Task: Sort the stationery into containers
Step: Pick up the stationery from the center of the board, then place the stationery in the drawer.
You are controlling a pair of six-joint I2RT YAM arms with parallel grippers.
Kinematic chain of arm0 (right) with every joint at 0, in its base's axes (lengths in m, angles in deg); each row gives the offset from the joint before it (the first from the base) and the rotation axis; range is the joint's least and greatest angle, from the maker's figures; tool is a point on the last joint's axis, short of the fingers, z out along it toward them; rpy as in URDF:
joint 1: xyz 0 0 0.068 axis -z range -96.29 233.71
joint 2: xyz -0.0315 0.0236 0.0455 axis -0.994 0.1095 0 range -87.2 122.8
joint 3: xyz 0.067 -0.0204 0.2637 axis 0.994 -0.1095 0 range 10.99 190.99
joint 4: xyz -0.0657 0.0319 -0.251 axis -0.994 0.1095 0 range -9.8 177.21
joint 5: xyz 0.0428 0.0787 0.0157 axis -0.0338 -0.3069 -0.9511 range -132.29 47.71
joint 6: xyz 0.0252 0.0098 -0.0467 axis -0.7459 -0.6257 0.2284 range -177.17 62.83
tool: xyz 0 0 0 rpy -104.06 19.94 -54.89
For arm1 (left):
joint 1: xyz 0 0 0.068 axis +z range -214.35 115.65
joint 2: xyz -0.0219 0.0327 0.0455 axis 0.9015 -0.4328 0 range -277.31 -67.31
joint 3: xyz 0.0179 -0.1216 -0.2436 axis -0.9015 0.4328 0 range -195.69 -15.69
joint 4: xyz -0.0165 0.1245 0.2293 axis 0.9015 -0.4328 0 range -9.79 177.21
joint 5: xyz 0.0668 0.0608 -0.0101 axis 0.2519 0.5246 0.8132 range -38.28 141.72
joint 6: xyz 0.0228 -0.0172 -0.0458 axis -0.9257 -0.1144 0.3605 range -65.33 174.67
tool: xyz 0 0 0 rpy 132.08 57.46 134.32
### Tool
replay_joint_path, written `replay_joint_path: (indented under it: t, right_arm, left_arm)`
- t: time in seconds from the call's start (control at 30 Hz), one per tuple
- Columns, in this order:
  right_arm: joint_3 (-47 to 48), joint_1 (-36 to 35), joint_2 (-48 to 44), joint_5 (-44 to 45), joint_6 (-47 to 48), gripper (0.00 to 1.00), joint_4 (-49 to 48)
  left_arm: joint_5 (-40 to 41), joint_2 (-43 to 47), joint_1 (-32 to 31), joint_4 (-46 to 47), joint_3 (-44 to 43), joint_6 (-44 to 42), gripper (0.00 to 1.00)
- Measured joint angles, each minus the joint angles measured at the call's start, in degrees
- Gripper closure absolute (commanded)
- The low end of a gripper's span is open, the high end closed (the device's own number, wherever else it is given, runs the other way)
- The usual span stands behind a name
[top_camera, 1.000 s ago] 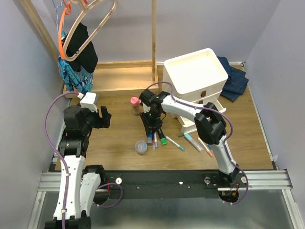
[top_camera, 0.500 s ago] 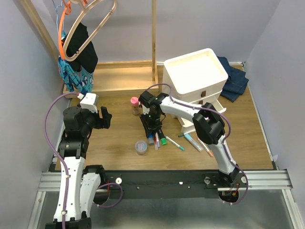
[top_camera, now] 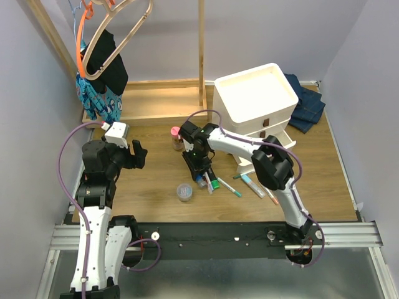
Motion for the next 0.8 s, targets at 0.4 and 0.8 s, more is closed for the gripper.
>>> replay_joint_path:
  t: [0.4, 0.8]
  right_arm:
    - [-6.1, -0.2, -22.8, 8.0, 13.7, 0.80, 0.1]
    - [-27.2, -0.2, -44.0, 19.6, 51.9, 0.82, -9.1]
  left_arm:
    - [-6.0, 0.0, 0.0, 3.0, 1.5, 1.0, 0.18]
    - [-9.2, -3.2, 0.0, 9.9, 4.6, 1.1, 0.19]
